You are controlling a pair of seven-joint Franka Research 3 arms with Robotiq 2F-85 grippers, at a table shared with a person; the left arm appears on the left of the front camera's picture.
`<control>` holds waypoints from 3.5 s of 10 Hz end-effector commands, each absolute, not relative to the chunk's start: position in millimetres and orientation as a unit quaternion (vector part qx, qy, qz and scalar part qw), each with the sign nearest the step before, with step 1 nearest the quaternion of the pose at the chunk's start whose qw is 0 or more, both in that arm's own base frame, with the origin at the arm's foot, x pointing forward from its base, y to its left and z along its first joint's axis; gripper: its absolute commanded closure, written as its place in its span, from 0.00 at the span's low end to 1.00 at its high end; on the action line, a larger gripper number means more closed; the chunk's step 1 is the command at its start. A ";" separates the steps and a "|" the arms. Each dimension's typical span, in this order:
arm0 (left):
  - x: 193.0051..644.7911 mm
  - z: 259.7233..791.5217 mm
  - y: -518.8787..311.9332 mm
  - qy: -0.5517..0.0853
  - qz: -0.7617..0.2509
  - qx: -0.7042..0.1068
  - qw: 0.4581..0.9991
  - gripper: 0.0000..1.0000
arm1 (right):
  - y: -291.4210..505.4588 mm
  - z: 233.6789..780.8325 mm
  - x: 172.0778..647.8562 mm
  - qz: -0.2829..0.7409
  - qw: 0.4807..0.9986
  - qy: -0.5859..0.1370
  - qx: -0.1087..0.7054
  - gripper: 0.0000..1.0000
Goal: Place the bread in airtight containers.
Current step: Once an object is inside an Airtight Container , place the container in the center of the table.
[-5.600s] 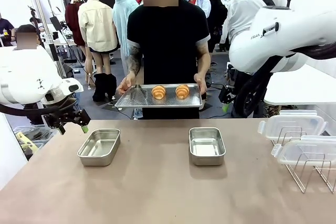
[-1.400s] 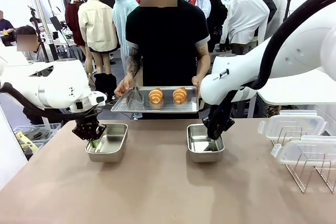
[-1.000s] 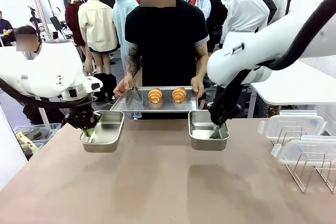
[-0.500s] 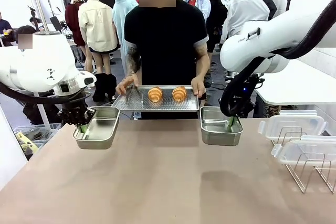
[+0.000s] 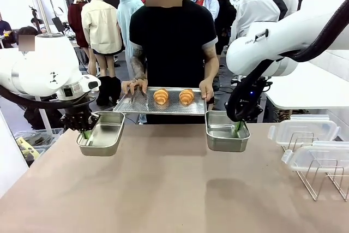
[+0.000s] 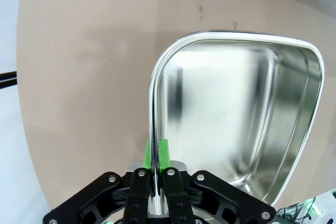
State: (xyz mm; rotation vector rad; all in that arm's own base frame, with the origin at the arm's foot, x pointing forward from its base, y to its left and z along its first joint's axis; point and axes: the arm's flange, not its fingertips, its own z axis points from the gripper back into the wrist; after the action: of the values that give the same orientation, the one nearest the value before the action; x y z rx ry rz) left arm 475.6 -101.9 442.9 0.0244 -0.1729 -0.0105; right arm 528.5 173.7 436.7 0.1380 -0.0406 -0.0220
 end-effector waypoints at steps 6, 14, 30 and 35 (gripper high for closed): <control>476.4 445.2 -100.9 -0.092 -0.004 0.012 0.996 1.00 | 174.2 438.4 528.4 -0.013 0.997 -0.030 0.071 1.00; 476.4 445.2 -100.9 -0.092 -0.004 0.012 0.996 1.00 | 174.2 438.4 528.4 -0.013 0.997 -0.030 0.071 1.00; 476.4 445.2 -100.9 -0.092 -0.004 0.012 0.996 1.00 | 174.2 438.4 528.4 -0.013 0.997 -0.030 0.071 1.00; 476.4 445.2 -100.9 -0.092 -0.004 0.012 0.996 1.00 | 174.2 438.4 528.4 -0.013 0.997 -0.030 0.071 1.00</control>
State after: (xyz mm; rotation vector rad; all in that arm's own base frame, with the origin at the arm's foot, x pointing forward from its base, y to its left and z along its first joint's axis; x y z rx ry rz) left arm 475.5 -101.9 442.5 0.0247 -0.1721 -0.0105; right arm 528.5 173.6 436.7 0.1380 -0.0407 -0.0222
